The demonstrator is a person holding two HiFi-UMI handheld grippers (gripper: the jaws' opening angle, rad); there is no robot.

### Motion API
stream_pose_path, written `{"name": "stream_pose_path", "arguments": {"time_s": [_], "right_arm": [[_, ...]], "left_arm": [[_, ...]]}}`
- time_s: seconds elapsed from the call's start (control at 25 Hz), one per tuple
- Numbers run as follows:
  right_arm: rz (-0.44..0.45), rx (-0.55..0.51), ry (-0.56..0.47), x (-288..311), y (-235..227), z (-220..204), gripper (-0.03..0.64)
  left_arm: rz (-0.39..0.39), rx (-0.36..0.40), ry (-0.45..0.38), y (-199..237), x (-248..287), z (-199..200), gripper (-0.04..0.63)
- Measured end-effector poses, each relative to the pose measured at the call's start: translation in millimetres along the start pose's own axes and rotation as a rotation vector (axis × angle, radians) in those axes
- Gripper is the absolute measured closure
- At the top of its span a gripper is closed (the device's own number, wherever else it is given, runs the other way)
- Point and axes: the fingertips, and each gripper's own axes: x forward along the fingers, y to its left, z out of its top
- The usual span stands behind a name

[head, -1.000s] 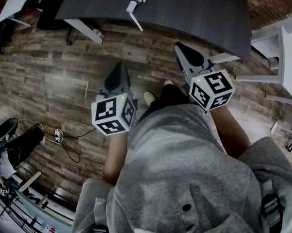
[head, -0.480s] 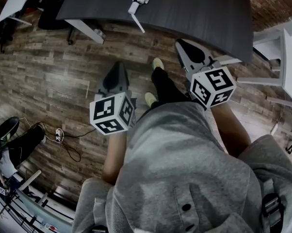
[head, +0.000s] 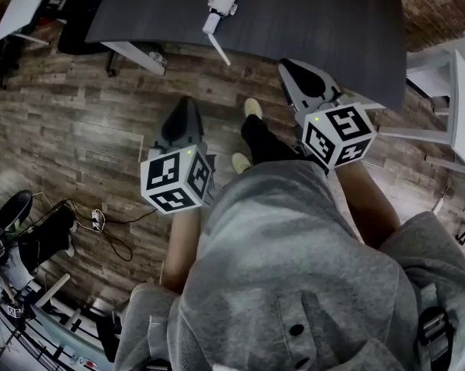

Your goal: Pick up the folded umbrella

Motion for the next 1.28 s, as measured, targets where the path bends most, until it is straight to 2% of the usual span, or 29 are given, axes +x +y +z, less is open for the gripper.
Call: {"name": "stream_pose_path", "arguments": {"time_s": [0.72, 1.28], "right_arm": [[0.005, 0.056, 0.033, 101.7, -95.1, 31.3, 0.592], [0.043, 0.106, 0.035, 152.1, -148.0, 48.9, 0.592]], "left_arm": [[-0.013, 0.030, 0.072, 6.4, 135.2, 51.7, 0.568], [0.021, 0.049, 0.100, 5.4, 201.2, 80.2, 0.566]]}}
